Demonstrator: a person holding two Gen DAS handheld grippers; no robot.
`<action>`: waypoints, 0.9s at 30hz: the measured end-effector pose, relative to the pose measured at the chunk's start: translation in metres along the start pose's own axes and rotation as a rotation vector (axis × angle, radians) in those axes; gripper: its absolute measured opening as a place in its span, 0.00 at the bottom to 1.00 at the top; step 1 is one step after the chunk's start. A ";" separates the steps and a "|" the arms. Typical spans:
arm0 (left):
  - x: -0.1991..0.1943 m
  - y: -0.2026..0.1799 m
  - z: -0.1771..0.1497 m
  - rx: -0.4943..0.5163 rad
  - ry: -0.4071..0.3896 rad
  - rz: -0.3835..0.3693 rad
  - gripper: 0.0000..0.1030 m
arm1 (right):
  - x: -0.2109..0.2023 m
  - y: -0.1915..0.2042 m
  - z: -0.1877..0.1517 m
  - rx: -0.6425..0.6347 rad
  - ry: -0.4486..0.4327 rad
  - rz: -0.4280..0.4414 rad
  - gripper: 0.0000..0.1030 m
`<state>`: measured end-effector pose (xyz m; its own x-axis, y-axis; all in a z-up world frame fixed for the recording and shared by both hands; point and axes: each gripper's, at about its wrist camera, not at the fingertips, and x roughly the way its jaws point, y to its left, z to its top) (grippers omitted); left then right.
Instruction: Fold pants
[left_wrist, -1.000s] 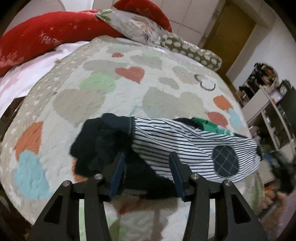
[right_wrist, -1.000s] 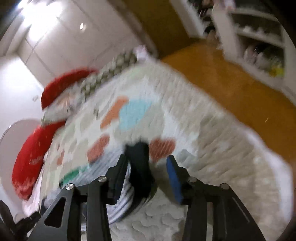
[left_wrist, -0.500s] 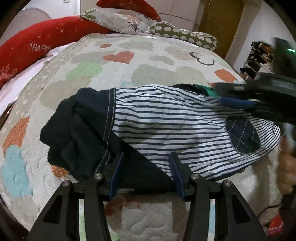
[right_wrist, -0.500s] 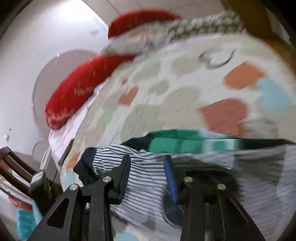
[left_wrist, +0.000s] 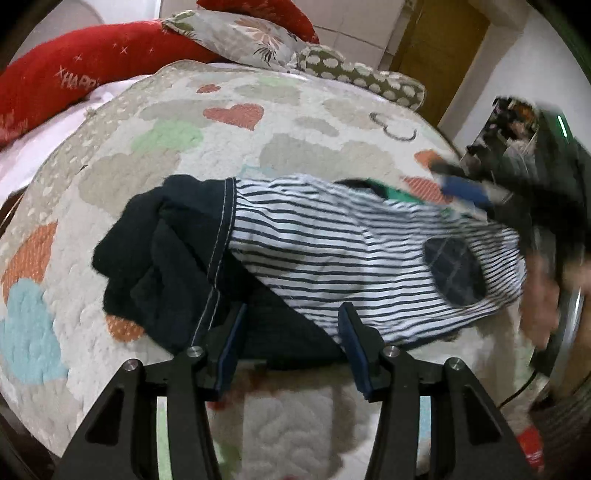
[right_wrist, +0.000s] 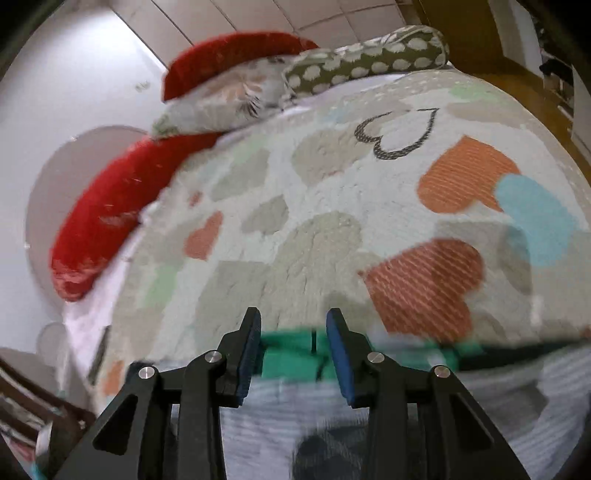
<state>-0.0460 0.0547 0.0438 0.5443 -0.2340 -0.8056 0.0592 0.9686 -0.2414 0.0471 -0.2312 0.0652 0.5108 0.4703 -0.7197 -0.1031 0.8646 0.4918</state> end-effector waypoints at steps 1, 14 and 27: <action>-0.004 0.000 0.000 -0.005 -0.006 -0.005 0.48 | -0.013 -0.004 -0.011 -0.012 -0.006 0.023 0.39; -0.015 -0.041 0.017 0.060 0.048 -0.066 0.54 | -0.133 -0.136 -0.096 0.290 -0.300 -0.088 0.45; 0.073 -0.221 0.085 0.400 0.255 -0.230 0.64 | -0.124 -0.136 -0.122 0.227 -0.264 -0.103 0.56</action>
<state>0.0514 -0.1692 0.0841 0.2618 -0.4089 -0.8742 0.4952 0.8344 -0.2419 -0.1066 -0.3853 0.0278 0.7142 0.2950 -0.6347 0.1377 0.8298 0.5407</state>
